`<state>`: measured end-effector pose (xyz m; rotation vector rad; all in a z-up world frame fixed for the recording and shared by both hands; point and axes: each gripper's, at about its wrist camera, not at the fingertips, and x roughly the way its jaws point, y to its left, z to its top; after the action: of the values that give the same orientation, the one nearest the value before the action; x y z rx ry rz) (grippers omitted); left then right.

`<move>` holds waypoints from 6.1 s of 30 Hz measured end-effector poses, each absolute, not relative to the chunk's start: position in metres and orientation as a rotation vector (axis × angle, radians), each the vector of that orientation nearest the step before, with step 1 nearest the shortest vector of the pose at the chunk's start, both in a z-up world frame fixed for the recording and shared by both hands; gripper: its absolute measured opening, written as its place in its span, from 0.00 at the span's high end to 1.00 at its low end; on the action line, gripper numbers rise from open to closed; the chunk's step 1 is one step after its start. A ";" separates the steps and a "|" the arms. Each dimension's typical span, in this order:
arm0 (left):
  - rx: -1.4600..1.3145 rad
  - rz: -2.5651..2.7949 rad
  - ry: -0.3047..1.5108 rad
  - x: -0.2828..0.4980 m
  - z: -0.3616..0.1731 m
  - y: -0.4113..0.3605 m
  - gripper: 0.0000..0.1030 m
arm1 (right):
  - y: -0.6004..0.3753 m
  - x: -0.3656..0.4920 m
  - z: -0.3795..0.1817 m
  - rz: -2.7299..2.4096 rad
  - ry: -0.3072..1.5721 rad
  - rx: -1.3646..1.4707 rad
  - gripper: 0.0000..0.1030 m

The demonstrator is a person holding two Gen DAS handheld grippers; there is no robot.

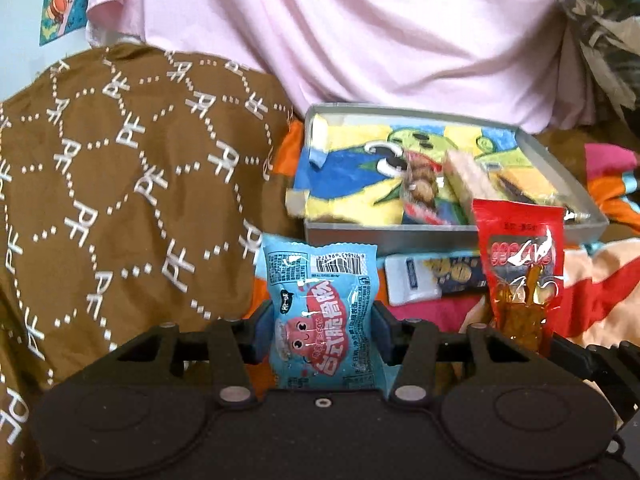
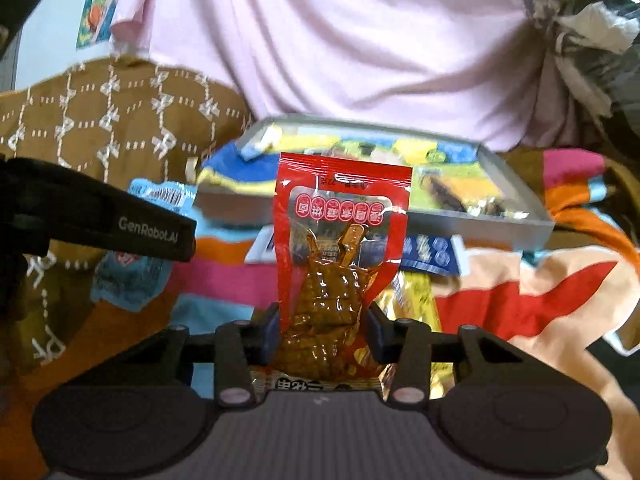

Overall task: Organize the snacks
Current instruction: 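Carry the red bag and blue candy pack into the tray and open both tools, then move both tools back from the tray toward the remaining snacks, then lower the right tool onto the gold wrapped pack and close it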

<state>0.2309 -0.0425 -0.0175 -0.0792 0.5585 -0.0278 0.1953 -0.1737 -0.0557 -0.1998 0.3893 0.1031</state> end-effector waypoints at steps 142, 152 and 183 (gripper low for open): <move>-0.119 0.065 0.666 0.163 -0.037 -0.029 0.01 | -0.220 0.139 -0.035 0.023 0.639 -0.112 0.00; -0.060 0.076 0.632 0.171 -0.040 -0.033 0.01 | -0.227 0.173 -0.030 0.102 0.648 -0.181 0.00; 0.068 -0.141 0.588 0.219 -0.051 -0.065 0.01 | -0.220 0.223 -0.074 0.332 0.613 -0.509 0.21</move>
<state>0.2192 -0.0649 -0.0510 0.0680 0.5880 -0.1413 0.2232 -0.2197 -0.0742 -0.5091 0.6134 0.3323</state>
